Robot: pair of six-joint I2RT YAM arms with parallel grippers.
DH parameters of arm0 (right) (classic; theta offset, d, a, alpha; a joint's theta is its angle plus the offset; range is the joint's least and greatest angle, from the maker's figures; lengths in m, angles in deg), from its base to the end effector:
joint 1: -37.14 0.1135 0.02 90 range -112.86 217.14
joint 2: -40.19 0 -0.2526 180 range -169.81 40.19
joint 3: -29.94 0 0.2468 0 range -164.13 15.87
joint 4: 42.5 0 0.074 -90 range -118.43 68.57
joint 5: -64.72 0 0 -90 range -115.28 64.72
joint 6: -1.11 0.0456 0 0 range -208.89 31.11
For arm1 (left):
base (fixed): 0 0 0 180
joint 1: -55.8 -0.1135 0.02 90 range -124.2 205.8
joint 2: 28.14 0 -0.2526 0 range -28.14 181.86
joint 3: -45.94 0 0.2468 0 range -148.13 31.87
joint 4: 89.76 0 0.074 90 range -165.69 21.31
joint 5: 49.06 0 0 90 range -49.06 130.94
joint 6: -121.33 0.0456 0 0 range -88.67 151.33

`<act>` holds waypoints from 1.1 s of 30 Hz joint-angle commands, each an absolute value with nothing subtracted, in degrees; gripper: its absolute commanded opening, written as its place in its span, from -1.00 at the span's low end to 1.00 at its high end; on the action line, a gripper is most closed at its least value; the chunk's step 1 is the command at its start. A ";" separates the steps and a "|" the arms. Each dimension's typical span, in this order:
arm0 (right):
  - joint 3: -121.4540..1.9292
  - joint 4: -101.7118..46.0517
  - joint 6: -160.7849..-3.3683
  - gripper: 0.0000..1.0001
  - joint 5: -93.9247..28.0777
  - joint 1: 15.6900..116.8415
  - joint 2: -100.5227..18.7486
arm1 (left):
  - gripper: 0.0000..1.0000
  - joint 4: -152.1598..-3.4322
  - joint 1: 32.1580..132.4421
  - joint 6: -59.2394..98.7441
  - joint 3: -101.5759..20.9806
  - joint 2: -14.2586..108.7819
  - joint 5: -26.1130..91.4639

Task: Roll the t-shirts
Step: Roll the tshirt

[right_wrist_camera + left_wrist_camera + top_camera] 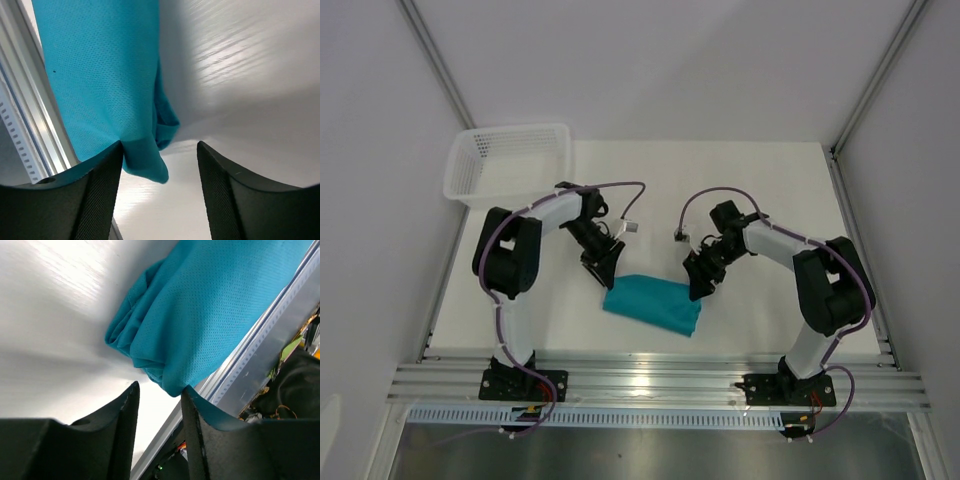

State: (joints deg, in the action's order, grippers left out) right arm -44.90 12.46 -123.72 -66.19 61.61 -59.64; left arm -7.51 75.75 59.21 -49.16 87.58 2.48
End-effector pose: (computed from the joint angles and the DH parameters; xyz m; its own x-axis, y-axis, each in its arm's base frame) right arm 0.2659 0.1538 0.1513 -0.4975 -0.7006 -0.5115 -0.8542 0.2928 0.4296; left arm 0.3063 -0.1414 0.1472 -0.7460 0.6603 -0.0867 0.5496 0.5369 -0.6401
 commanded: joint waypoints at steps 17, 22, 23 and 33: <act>-53.83 -10.69 -116.76 0.99 -22.26 59.38 -38.13 | -0.04 -11.00 73.02 64.28 -54.78 75.75 4.18; -54.34 -25.20 -103.77 0.99 -11.45 55.79 -35.56 | 0.18 -10.57 75.92 78.49 -60.14 70.04 12.10; -59.23 -17.17 -100.96 0.74 -22.45 52.73 -36.53 | 0.19 -10.04 77.58 80.01 -60.50 70.20 12.89; -37.38 4.29 -55.61 0.47 -34.65 64.12 -28.47 | 0.11 -13.27 71.45 55.71 -53.23 73.12 0.07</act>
State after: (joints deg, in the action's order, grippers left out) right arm -48.42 -0.04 -72.33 -27.54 61.78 -34.26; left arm -11.05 75.13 66.73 -58.41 74.20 5.67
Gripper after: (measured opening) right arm 0.731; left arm 0.559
